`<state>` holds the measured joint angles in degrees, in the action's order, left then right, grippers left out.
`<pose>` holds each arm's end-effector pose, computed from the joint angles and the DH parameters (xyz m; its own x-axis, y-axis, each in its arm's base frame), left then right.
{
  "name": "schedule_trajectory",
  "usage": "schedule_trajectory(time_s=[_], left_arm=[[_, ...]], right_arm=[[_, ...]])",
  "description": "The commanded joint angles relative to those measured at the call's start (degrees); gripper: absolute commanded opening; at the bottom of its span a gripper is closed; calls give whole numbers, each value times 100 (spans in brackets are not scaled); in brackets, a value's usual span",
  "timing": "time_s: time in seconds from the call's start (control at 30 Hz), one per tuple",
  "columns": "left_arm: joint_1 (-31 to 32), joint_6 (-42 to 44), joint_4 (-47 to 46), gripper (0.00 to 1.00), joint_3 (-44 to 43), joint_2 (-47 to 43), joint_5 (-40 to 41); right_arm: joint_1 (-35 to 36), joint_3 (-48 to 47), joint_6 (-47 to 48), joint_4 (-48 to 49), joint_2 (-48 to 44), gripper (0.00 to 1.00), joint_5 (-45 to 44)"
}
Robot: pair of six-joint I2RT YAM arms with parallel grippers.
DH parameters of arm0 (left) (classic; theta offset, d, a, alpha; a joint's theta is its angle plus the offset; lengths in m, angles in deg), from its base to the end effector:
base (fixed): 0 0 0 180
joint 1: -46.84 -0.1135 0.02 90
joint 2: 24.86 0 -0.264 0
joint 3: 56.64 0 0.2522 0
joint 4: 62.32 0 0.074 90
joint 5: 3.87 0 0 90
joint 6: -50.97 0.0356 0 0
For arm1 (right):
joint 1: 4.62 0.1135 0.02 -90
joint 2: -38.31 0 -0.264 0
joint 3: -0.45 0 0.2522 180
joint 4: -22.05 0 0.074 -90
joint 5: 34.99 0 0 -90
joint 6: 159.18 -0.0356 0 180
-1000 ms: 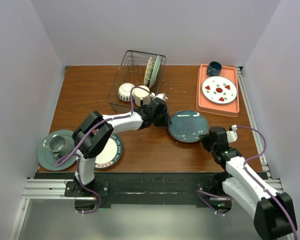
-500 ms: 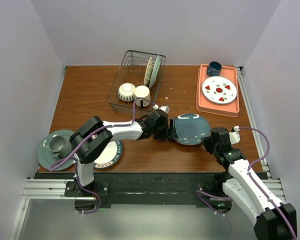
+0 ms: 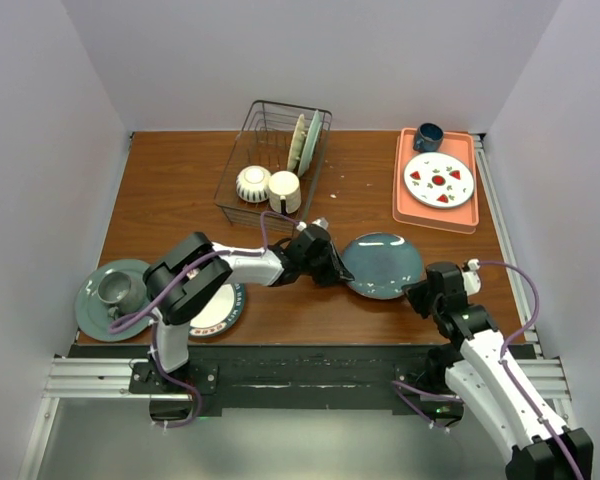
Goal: Load the mixed dishes into the dish rack
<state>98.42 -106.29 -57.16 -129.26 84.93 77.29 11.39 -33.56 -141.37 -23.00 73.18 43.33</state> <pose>0.2387 -0.3098 0.1360 -0.9409 -0.2803 -0.1903 -0.0594 0.6895 -0.7218 0.1282 0.0293 0.1825 -0.3394 0.8726 -0.3513 0.6161 0.4884 0.6180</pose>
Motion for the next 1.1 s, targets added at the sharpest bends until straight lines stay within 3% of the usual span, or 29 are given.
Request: schedule_trajectory(time_s=[0.0, 0.17, 0.27, 0.3, 0.47, 0.63, 0.67, 0.73, 0.77, 0.83, 0.93, 0.97, 1.03, 1.07], left_arm=[[81, -419, -1020, 0, 31, 85, -566], [81, -760, -1407, 0, 163, 121, -944], [81, -1094, -1679, 0, 356, -28, -1014], [81, -1183, -1793, 0, 400, -133, -1014], [81, -1552, -2075, 0, 524, -371, -1111], [107, -1807, -2488, 0, 682, -380, -1426], [116, -1816, -2549, 0, 708, -380, -1454], [134, -1773, -2620, 0, 726, -380, -1524], [134, -1755, -2612, 0, 726, -398, -1541], [143, -1642, -2612, 0, 796, -433, -1533], [143, -1370, -2393, 13, 866, -573, -1428], [143, -1281, -2218, 26, 875, -669, -1384], [134, -957, -1972, 38, 867, -784, -1217], [134, -842, -1718, 51, 858, -924, -1147]], right_arm=[[69, 170, 354, -1, 46, 0, 869], [69, 408, 442, 202, 221, 0, 940], [69, 382, 495, 263, 292, 24, 887], [69, 373, 512, 272, 292, 39, 887], [69, 417, 442, 439, 187, 55, 834], [69, 365, 372, 405, -68, 44, 598], [69, 329, 363, 239, -103, 32, 536], [69, 206, 354, 89, -226, 18, 387], [60, 171, 328, -78, -261, 3, 334], [60, 92, 328, -211, -410, 0, 228], [60, -40, 336, -430, -639, 0, 166], [60, -93, 363, -535, -683, 0, 97], [69, -321, 450, -641, -771, 0, 26], [69, -417, 538, -755, -815, 0, -70]])
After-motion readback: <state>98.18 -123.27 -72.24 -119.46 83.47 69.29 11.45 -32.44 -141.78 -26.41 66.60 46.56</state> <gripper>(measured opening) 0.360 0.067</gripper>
